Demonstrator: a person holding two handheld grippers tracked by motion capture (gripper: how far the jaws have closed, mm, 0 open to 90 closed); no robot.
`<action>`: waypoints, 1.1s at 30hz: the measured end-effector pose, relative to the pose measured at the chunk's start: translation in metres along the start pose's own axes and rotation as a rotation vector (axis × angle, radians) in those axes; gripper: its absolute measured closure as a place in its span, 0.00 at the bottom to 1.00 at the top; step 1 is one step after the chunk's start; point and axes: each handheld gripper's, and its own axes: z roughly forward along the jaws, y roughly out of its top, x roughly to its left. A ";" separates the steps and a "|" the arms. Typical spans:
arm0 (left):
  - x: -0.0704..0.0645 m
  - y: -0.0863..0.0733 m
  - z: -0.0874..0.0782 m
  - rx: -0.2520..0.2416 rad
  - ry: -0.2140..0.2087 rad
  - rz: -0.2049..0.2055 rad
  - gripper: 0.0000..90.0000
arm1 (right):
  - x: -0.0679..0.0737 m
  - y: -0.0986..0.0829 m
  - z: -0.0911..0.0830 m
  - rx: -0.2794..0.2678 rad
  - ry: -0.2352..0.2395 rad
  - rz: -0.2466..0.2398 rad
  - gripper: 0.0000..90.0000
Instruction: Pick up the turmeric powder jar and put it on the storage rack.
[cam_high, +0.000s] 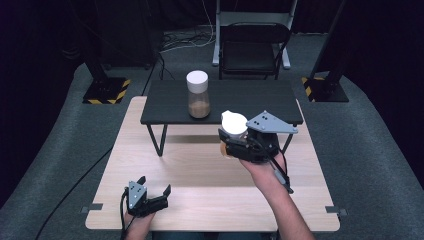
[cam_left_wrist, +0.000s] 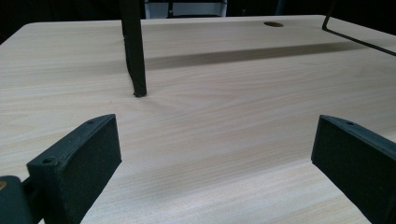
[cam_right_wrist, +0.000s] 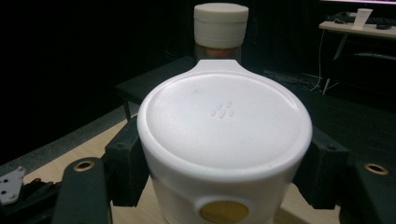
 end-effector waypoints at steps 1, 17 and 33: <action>-0.001 -0.001 0.000 -0.003 0.002 0.002 0.01 | 0.000 0.003 0.002 0.000 -0.006 -0.003 0.33; -0.002 -0.001 0.000 -0.004 0.005 0.020 0.01 | -0.008 0.033 0.031 -0.008 -0.088 0.007 0.33; -0.004 -0.003 -0.002 -0.015 0.011 0.026 0.01 | -0.009 0.058 0.069 -0.002 -0.202 0.065 0.33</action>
